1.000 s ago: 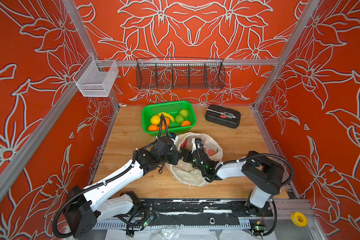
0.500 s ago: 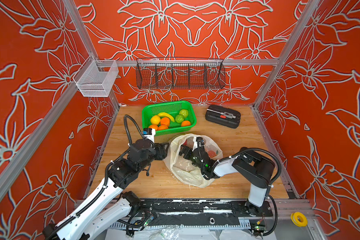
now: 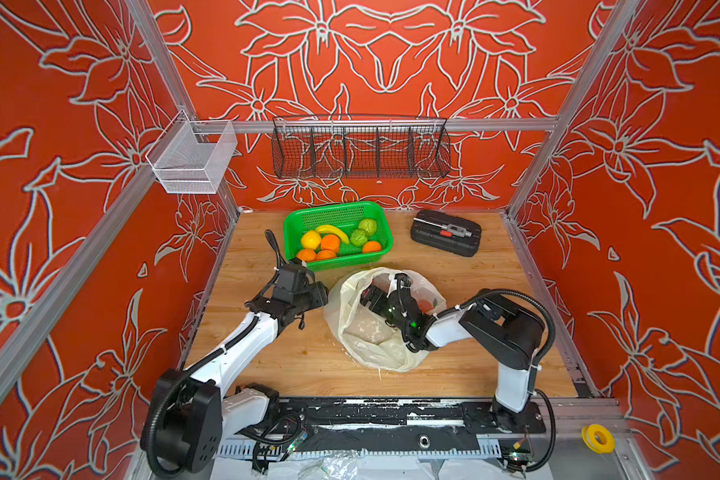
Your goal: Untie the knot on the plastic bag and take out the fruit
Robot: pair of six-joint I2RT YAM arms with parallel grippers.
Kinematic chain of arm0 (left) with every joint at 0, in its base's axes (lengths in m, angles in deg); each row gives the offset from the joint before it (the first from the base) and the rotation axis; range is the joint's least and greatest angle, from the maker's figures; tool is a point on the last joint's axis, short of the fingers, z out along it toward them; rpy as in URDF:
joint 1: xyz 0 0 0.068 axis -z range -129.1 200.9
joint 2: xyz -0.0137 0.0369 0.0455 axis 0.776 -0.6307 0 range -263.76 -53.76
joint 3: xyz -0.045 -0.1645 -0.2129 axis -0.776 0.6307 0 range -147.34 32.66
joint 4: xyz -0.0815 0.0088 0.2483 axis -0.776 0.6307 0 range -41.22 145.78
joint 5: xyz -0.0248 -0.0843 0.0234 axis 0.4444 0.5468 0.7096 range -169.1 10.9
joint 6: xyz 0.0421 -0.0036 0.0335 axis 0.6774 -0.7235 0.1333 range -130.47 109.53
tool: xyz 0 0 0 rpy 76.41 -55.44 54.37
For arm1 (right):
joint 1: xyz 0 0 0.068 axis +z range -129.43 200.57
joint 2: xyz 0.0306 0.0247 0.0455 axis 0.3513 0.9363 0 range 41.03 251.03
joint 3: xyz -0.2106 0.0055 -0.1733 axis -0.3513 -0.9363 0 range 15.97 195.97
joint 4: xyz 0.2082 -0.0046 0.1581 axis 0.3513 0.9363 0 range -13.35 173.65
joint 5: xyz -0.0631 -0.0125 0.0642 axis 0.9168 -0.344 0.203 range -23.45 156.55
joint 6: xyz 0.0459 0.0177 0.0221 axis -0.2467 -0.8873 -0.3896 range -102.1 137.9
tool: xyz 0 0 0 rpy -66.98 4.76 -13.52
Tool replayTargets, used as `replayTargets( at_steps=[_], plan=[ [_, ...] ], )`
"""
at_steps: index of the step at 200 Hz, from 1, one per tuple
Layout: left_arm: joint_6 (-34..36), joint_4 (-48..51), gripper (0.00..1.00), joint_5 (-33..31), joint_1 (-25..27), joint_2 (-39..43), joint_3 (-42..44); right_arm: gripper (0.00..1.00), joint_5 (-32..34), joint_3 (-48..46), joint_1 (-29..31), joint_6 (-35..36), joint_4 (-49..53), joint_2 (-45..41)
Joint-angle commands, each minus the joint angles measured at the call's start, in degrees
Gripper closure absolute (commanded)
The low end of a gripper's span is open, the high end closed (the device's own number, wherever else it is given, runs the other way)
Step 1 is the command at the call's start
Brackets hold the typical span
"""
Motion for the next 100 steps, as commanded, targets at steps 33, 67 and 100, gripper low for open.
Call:
replayTargets(
  at_steps=[33, 67, 100],
  plan=[
    [0.1, -7.5, 0.34, 3.5, -0.3, -7.5, -0.1, 0.05, -2.6, 4.5, -1.3, -4.6, -1.6, 5.1],
    [1.9, -6.5, 0.33, 4.5, -0.3, -10.4, -0.8, 0.05, -4.0, 6.8, -1.4, -7.5, -2.5, 8.2],
    [3.3, -7.9, 0.33, 7.7, -0.4, -12.7, -0.9, 0.03, -4.5, 8.0, -1.7, -9.5, -4.7, 10.6]
  ],
)
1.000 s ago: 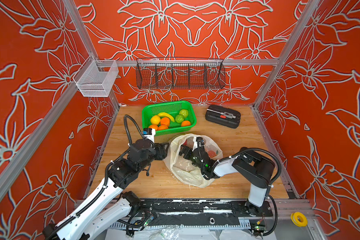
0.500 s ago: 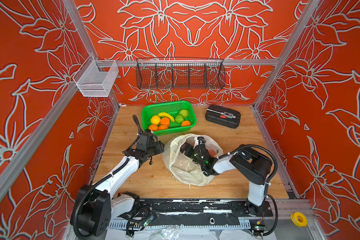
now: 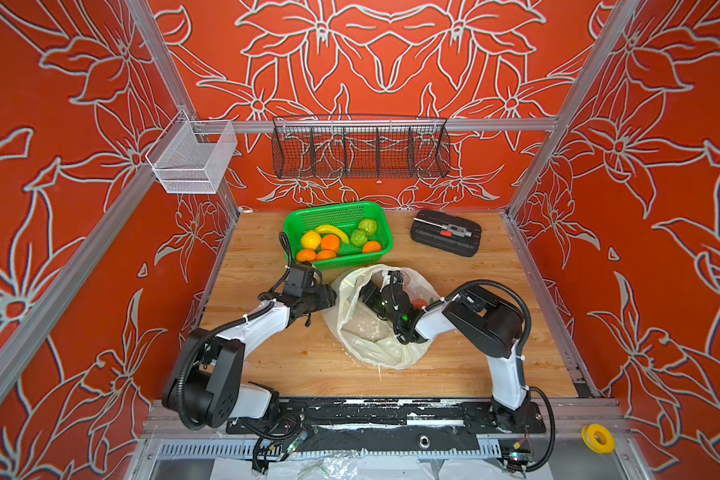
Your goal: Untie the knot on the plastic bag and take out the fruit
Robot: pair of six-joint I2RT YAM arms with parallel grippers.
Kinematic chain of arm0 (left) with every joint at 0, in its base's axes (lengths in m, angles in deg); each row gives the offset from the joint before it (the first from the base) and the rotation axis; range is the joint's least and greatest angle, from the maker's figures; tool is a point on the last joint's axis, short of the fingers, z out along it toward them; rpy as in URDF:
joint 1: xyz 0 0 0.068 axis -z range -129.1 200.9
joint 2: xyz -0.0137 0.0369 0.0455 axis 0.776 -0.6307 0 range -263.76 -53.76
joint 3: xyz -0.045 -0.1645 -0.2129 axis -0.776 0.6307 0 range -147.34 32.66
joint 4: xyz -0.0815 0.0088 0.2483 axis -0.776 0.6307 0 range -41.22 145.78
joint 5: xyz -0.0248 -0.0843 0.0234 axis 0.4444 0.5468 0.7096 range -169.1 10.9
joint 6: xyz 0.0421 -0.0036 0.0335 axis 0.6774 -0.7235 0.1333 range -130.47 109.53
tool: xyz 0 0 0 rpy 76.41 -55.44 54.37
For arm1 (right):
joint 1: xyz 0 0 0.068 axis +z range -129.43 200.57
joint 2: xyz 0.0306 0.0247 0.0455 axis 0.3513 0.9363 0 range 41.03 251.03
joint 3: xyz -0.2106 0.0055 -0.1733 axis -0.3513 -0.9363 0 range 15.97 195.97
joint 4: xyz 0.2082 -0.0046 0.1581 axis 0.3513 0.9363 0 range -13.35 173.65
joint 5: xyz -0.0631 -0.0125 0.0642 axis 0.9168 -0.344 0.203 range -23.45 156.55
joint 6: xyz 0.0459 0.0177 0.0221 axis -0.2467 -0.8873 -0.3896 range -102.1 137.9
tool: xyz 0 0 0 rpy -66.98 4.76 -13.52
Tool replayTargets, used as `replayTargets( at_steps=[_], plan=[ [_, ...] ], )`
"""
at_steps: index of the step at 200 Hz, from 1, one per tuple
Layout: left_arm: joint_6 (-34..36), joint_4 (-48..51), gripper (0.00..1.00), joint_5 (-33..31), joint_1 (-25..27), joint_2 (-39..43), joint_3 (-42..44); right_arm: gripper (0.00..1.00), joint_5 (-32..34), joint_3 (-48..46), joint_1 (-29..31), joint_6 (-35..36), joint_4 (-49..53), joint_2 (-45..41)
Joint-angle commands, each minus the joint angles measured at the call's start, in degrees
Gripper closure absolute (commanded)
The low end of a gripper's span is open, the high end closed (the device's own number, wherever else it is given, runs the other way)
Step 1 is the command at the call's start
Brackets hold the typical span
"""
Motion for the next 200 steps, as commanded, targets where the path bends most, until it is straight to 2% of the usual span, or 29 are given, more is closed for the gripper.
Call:
replayTargets(
  at_steps=[1, 24, 55, 65, 80, 108, 129, 142, 176, 200],
  plan=[
    [1.9, -2.1, 0.33, 3.4, -0.3, -1.5, -0.8, 0.03, -1.1, 1.3, -0.4, -3.5, -2.0, 2.9],
    [2.5, -4.2, 0.33, 6.7, -0.3, -2.0, -0.2, 0.03, -1.4, 2.6, -1.0, -5.5, -2.7, 5.0],
    [3.9, -4.7, 0.34, 11.1, -0.3, -1.1, 0.9, 0.1, -2.1, 4.5, -1.1, -5.7, 3.0, 4.9],
    [4.4, -3.4, 0.34, 10.9, -0.3, 0.7, 0.9, 0.11, -2.3, 3.8, -1.1, -4.7, 3.2, 4.2],
    [4.9, -1.1, 0.34, 7.3, -0.4, 5.1, 1.1, 0.12, -1.7, 1.7, -1.1, -3.4, 3.2, 2.6],
    [4.4, 2.8, 0.3, 1.2, -2.0, 10.0, -1.6, 0.32, -3.4, -1.2, -2.1, -1.4, 2.4, 1.5],
    [4.9, 6.1, 0.29, 0.0, -3.8, 8.0, -5.8, 0.54, -5.2, -2.4, -2.5, -1.5, -2.0, 2.9],
    [5.4, 7.1, 0.29, 0.9, -4.9, 5.6, -8.0, 0.63, -6.2, -2.6, -2.6, -2.0, -3.4, 4.1],
    [6.2, 7.4, 0.29, 3.4, -6.4, 0.6, -10.3, 0.75, -6.2, -3.5, -2.5, -1.7, -4.8, 4.6],
    [7.7, 6.0, 0.27, 4.6, -6.5, -3.0, -11.0, 0.76, -6.6, -3.7, -2.7, -0.6, -3.7, 3.7]
  ],
)
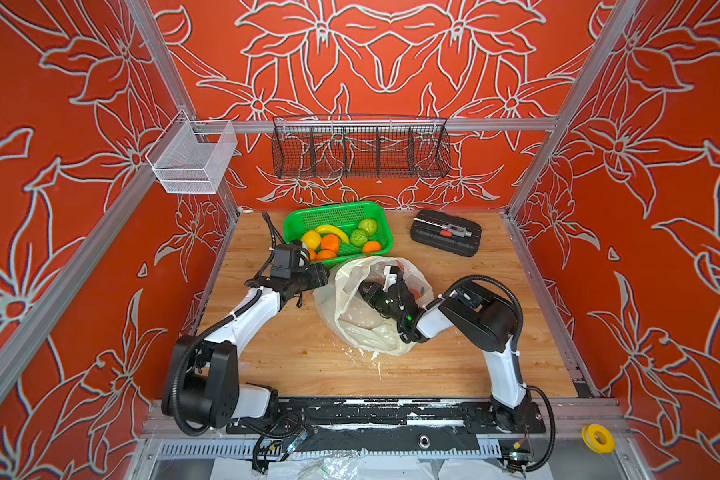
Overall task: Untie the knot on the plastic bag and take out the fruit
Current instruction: 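Close the right gripper on the pink dragon fruit inside the bag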
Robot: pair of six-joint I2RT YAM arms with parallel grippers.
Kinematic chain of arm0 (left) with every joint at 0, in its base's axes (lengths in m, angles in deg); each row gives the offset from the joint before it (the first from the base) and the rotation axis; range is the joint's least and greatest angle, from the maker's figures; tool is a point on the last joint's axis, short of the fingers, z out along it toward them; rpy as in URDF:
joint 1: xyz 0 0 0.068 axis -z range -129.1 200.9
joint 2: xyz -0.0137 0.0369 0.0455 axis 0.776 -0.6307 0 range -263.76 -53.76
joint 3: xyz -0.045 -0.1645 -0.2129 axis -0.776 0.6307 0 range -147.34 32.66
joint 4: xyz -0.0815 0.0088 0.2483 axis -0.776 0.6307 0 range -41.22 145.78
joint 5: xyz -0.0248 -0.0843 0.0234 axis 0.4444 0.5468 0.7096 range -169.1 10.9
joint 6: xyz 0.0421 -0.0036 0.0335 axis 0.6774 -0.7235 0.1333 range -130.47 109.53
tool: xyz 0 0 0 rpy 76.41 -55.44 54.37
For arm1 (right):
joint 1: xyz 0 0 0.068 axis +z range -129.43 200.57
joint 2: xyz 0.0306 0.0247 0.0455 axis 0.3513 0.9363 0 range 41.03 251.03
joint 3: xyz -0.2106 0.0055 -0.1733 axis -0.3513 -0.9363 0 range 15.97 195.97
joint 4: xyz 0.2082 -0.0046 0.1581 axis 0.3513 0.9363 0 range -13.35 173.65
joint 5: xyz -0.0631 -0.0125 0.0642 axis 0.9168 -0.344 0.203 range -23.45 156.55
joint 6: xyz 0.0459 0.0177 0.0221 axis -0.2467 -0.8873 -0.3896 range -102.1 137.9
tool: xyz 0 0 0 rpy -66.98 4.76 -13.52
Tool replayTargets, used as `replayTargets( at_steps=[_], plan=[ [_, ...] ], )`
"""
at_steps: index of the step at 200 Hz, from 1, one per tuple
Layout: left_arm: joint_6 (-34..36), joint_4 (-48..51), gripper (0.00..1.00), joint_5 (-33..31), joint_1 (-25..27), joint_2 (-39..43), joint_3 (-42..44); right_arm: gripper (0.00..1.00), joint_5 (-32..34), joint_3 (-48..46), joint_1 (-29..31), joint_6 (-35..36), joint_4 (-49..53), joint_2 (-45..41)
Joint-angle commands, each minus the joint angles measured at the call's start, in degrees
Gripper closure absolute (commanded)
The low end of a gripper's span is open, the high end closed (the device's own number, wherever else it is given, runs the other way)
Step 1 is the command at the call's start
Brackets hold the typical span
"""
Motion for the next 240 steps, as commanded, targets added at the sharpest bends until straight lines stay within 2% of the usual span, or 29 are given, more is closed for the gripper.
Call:
replayTargets(
  at_steps=[1, 41, 62, 79, 114, 134, 143, 204, 225, 240],
  plan=[
    [2.2, 0.7, 0.27, 2.0, -0.2, -3.3, -1.1, 0.76, -0.8, -1.7, -0.3, 0.9, 4.3, 1.3],
    [4.2, 1.7, 0.26, 5.8, -0.2, -12.1, -5.3, 0.69, -2.4, -4.0, -0.4, 5.3, 6.4, -2.3],
    [3.7, 0.0, 0.29, 8.0, -0.1, -13.8, -4.9, 0.64, -2.9, -4.6, -0.5, 7.6, 6.8, -4.0],
    [3.6, -1.0, 0.32, 8.7, -0.1, -14.1, -4.1, 0.48, -4.0, -4.1, -0.4, 9.4, 6.0, -4.9],
    [4.5, 0.5, 0.36, 10.3, -0.1, -15.8, -5.0, 0.26, -6.4, -4.1, -0.4, 12.3, -0.9, -4.7],
    [4.9, 0.5, 0.39, 12.0, 0.0, -16.4, -5.0, 0.14, -5.4, -4.5, -0.5, 13.1, -3.9, -4.2],
    [5.1, 0.3, 0.4, 12.4, 0.1, -16.4, -4.9, 0.03, -4.6, -4.1, -0.3, 13.4, -3.4, -4.0],
    [6.8, 0.1, 0.41, 15.1, 1.2, -16.5, -5.0, 0.03, -1.1, 2.9, -0.4, 13.0, 5.0, -0.7],
    [7.3, -0.6, 0.4, 17.0, 1.9, -17.0, -5.2, 0.03, -1.3, 5.6, -0.3, 11.6, 9.0, 0.7],
    [7.6, -0.6, 0.4, 17.1, 2.4, -16.8, -5.1, 0.03, -1.6, 6.0, -0.4, 9.5, 8.1, 2.4]
  ],
)
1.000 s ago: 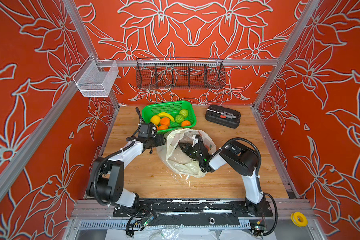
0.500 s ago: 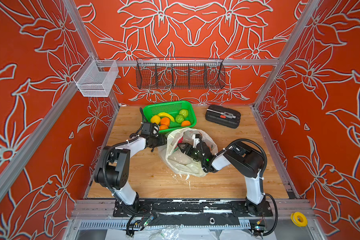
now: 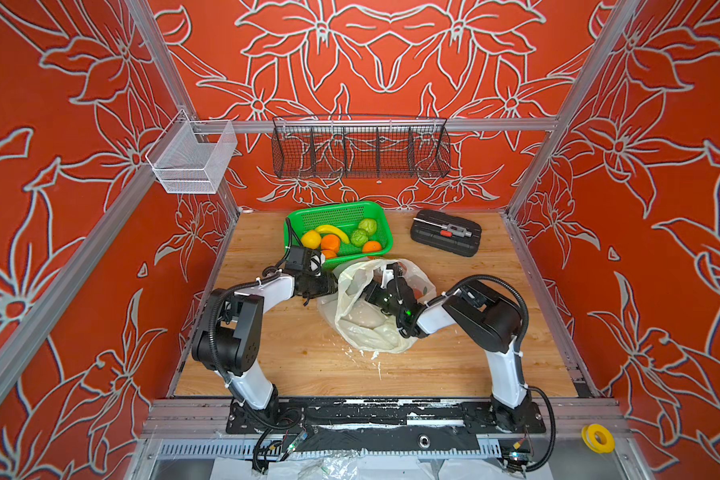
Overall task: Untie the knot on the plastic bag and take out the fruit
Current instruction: 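Close the right gripper on the pink dragon fruit inside the bag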
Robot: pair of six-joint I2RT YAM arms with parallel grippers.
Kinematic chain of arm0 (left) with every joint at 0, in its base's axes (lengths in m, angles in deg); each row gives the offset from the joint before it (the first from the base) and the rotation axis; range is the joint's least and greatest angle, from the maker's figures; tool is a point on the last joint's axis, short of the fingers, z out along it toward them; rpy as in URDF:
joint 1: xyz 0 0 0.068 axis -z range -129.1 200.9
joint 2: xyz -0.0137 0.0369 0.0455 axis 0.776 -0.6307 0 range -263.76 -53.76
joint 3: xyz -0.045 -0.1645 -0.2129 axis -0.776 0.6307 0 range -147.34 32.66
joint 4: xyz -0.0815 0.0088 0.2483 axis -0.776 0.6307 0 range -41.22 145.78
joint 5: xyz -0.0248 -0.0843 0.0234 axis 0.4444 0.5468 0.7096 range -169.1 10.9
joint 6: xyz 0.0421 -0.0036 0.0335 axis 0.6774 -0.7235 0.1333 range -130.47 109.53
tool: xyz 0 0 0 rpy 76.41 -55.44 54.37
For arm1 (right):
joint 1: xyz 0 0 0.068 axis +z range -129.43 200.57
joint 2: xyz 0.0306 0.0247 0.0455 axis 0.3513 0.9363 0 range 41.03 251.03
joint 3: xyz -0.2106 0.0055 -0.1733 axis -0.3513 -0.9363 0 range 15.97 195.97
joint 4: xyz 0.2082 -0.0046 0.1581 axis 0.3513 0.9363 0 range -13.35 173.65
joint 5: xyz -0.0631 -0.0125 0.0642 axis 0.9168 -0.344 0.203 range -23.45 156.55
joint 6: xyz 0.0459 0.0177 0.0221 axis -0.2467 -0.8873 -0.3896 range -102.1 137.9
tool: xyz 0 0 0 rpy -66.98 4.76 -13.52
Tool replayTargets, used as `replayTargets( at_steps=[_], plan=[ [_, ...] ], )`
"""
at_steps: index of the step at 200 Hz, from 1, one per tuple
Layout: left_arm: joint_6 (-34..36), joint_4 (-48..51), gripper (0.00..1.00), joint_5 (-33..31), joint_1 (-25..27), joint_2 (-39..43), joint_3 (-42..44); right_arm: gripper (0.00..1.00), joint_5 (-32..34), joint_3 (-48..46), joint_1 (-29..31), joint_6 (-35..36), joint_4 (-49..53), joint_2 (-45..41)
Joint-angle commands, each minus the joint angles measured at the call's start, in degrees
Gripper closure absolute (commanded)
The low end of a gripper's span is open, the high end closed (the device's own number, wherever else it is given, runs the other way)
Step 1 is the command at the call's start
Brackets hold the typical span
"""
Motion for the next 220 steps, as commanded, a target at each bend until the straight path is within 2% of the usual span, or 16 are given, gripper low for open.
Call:
replayTargets(
  at_steps=[1, 16, 33, 55, 99, 117, 151, 172, 220],
  plan=[
    [1.7, -0.5, 0.4, 3.8, 1.6, -0.9, -0.5, 0.03, -0.4, 2.3, 0.4, -3.0, 1.4, 3.1],
    [1.9, -1.2, 0.4, 4.8, 2.0, -0.3, 0.0, 0.03, -0.4, 2.1, 0.5, -4.8, -0.7, 4.7],
    [2.0, -1.6, 0.41, 5.6, 2.2, 0.2, 0.3, 0.07, -0.8, 3.1, 0.3, -6.6, 1.8, 5.4],
    [2.2, -1.2, 0.41, 5.1, 2.1, 1.0, 0.3, 0.21, -1.7, 4.6, 0.3, -7.2, 6.8, 4.9],
    [1.9, 0.6, 0.4, 1.1, 2.2, 2.8, 0.3, 0.49, -0.2, 0.9, 0.1, -6.1, 5.8, 0.8],
    [1.3, 2.0, 0.39, -1.7, 2.2, 3.5, 0.2, 0.56, -0.1, -0.8, 0.1, -5.5, 5.2, -1.6],
    [0.0, 3.9, 0.35, -7.5, 2.0, 4.4, -0.1, 0.59, 0.0, -4.6, 0.0, -4.7, 4.8, -6.5],
    [-1.2, 4.5, 0.32, -7.9, 1.3, 4.0, -0.2, 0.63, 0.1, -7.0, 0.0, -4.3, 5.1, -9.7],
    [-3.4, 3.7, 0.31, -8.4, 0.2, 3.6, 0.1, 0.63, -1.5, -11.7, 0.0, -2.2, 9.7, -18.1]
  ],
)
